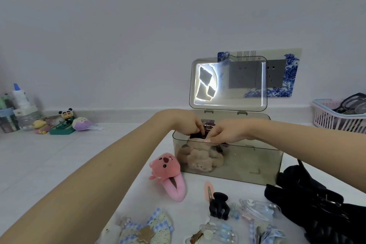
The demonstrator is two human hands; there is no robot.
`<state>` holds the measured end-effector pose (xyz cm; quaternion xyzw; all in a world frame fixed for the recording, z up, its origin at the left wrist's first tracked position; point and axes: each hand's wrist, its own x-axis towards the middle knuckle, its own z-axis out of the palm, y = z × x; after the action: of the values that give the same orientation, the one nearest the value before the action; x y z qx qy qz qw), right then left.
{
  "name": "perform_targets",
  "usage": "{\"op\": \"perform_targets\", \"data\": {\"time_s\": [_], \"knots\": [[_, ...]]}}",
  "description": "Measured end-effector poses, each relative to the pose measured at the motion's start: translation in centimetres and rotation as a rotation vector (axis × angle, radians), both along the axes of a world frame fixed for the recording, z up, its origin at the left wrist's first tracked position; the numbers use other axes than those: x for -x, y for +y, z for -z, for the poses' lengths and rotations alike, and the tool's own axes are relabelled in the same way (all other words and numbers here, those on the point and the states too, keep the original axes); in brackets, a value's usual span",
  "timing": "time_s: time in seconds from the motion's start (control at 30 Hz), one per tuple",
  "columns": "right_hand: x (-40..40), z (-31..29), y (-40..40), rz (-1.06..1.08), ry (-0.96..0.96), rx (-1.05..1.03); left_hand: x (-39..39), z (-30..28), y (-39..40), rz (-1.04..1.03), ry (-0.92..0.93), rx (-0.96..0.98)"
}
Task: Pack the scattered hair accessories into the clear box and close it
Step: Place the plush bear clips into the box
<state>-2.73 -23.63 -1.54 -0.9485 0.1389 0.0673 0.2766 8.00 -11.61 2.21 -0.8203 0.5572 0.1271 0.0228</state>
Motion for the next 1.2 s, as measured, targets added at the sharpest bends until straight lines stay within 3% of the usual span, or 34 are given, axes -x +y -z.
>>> {"op": "perform_targets", "data": {"time_s": [0.3, 0.43, 0.5, 0.83, 1.1, 1.2], "knots": [[-0.3, -0.3, 0.9, 0.034, 0.108, -0.068, 0.3, -0.1, 0.3, 0.014, -0.004, -0.004], [-1.0, 0.4, 1.6, 0.055, 0.009, 0.075, 0.2, 0.2, 0.5, 0.037, -0.031, -0.028], [-1.2, 0.5, 1.7, 0.088, -0.020, 0.038, 0.4, 0.3, 0.4, 0.039, -0.040, -0.033], [-2.4, 0.7, 2.0, 0.245, 0.091, 0.115, 0.6, 0.0, 1.1, 0.003, 0.022, -0.070], [-0.6, 0.2, 1.6, 0.271, 0.093, -0.103, 0.9, 0.7, 1.5, -0.020, 0.018, 0.077], [-1.0, 1.0, 1.8, 0.281, 0.132, 0.042, 0.6, 0.9, 1.4, -0.012, -0.017, 0.062]]}}
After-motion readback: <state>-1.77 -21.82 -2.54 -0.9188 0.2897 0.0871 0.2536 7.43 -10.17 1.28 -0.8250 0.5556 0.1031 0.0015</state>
